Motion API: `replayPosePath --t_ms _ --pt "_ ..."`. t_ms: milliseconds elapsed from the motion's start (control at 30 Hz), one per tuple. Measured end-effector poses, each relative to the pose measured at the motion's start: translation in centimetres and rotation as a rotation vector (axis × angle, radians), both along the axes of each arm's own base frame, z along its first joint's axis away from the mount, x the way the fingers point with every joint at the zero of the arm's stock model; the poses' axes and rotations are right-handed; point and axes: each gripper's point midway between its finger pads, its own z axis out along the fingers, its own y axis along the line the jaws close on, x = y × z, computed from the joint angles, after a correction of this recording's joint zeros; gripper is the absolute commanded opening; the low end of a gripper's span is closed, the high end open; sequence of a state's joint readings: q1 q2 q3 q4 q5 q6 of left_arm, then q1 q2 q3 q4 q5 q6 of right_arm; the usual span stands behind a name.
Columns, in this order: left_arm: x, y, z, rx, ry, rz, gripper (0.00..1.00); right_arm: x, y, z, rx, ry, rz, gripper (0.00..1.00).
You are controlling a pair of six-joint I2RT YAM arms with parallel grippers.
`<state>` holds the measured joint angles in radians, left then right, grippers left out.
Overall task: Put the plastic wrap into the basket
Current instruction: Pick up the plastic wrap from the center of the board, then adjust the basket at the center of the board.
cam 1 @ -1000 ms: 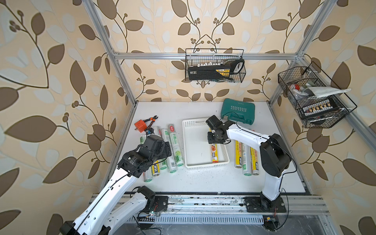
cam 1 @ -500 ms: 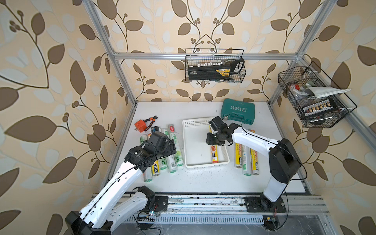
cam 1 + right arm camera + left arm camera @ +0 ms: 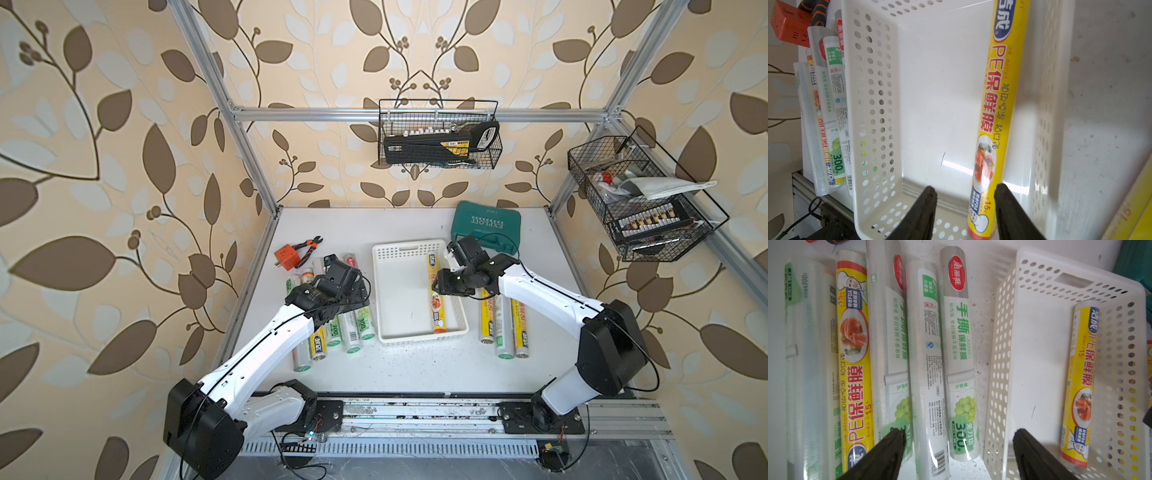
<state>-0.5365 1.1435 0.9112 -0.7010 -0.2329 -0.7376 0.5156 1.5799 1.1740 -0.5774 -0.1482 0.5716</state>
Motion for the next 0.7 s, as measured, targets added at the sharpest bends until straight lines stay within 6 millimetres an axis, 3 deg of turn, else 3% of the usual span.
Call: replayPosePath --t_ms 367,700 --pt "2.9 0.0 -4.5 -0.011 0.104 0.049 0.76 0.2 -5.2 -0.8 0.022 0.019 -0.063 0.52" --pt "4.5 -0.3 -6.8 -0.056 0.158 0.062 0.71 0.2 -6.2 -1.4 0.053 0.032 -0.056 0.50"
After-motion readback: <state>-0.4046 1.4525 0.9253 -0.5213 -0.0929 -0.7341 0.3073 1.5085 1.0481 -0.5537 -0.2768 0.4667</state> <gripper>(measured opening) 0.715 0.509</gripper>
